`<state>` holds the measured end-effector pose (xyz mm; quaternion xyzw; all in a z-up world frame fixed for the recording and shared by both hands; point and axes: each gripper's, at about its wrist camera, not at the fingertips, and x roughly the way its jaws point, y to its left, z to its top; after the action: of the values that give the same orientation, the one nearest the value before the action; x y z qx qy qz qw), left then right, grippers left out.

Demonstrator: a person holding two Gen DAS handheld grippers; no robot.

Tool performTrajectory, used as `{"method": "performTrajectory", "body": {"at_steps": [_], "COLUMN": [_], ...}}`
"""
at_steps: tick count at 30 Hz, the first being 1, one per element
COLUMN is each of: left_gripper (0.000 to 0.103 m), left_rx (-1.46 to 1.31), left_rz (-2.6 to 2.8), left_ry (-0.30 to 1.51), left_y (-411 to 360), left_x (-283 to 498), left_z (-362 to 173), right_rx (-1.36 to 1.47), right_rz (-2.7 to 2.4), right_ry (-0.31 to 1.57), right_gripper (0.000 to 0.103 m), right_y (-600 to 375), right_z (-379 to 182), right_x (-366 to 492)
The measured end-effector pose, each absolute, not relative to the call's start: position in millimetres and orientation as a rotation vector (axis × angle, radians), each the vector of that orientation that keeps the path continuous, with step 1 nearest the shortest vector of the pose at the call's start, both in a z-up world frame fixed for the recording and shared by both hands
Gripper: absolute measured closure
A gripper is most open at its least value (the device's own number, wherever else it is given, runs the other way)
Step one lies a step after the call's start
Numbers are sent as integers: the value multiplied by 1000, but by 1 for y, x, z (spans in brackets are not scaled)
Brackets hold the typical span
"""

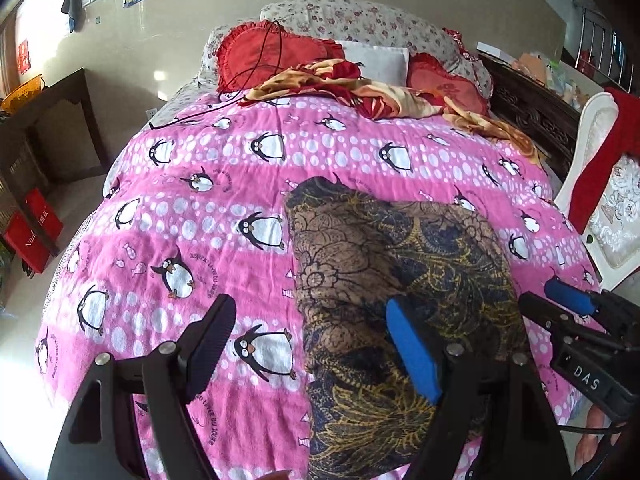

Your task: Fold small clothes

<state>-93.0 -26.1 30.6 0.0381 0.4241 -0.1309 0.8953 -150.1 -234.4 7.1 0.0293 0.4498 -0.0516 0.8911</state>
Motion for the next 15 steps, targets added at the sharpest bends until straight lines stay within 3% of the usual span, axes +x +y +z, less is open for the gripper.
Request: {"method": "performTrajectory", "body": {"at_steps": [15], "left_gripper": [22], "left_rx": [82], "left_rz": [-264], "left_ry": [894], "left_y": [-24], "left_x": [-90], "left_z": [25], "right_rx": [63], "right_rz": [-93], "right_ry": [956], "right_gripper": [64], "right_y": [-232], "right_z": [0], "right_x": [-144]}}
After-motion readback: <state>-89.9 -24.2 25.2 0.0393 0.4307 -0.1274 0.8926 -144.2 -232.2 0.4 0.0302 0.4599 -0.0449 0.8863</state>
